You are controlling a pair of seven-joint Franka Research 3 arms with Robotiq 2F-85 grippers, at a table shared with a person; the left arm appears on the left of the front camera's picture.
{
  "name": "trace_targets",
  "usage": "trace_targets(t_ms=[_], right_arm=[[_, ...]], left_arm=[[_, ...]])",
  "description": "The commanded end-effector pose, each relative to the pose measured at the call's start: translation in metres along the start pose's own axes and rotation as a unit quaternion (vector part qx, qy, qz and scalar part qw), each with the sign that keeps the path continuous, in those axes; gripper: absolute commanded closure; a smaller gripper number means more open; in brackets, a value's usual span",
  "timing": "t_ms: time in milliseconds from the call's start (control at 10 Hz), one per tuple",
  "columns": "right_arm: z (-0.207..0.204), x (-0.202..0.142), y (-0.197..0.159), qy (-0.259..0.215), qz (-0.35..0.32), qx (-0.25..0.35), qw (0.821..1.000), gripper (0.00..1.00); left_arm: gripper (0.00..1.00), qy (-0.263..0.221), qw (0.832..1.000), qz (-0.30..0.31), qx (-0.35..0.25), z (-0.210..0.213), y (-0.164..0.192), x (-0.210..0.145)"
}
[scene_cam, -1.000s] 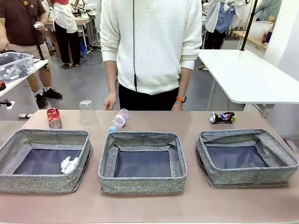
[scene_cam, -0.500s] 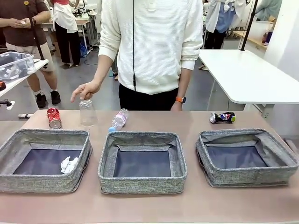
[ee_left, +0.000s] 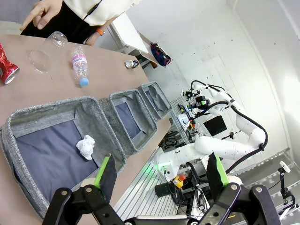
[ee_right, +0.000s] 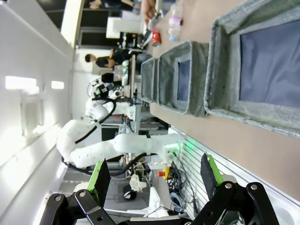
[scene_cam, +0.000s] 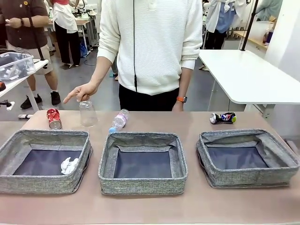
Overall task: Sort the waste into the appropriate baskets.
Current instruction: Pick up the waste item pointed out by the person.
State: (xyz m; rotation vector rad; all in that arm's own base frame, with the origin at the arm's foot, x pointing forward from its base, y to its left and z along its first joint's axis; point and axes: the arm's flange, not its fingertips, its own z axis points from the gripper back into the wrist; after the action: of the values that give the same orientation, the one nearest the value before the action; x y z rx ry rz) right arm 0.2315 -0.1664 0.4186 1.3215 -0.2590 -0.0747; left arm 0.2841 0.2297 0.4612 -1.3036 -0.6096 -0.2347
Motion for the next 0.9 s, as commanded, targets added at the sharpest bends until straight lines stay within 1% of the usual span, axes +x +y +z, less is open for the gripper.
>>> trace_targets(t_ms=[0,100,200,300,400,500,600,700,800], right_arm=[[0.003,0.002,0.002,-0.006,-0.005,-0.001,1.000,0.00],[0.003,0.002,0.002,-0.006,-0.005,-0.001,1.000,0.00],[0.003,0.002,0.002,-0.006,-0.005,-0.001,1.000,0.00],[0.003,0.002,0.002,-0.006,-0.005,-0.001,1.000,0.00],[0.003,0.002,0.002,-0.006,-0.005,-0.001,1.000,0.00],[0.003,0.002,0.002,-0.006,-0.005,-0.001,1.000,0.00],[0.003,0.002,0.002,-0.006,-0.005,-0.001,1.000,0.00],[0.003,0.002,0.002,-0.006,-0.005,-0.001,1.000,0.00],[0.003,0.002,0.002,-0.006,-0.005,-0.001,1.000,0.00]], left_arm=[[0.00,0.000,1.000,0.000,0.000,0.000,0.000,0.000],[0.00,0.080,0.989,-0.002,0.124,-0.041,0.006,0.018],[0.00,0.124,0.975,-0.035,0.183,-0.077,0.009,0.033],[0.00,0.125,0.948,-0.083,0.281,-0.118,0.013,0.050],[0.00,0.129,0.920,-0.124,0.348,-0.144,0.019,0.056],[0.00,0.134,0.892,-0.161,0.400,-0.163,0.027,0.059],[0.00,0.116,0.878,-0.184,0.426,-0.173,0.031,0.061],[0.00,0.077,0.898,-0.166,0.401,-0.179,0.029,0.062],[0.00,0.133,0.906,-0.184,0.358,-0.170,0.012,0.074]])
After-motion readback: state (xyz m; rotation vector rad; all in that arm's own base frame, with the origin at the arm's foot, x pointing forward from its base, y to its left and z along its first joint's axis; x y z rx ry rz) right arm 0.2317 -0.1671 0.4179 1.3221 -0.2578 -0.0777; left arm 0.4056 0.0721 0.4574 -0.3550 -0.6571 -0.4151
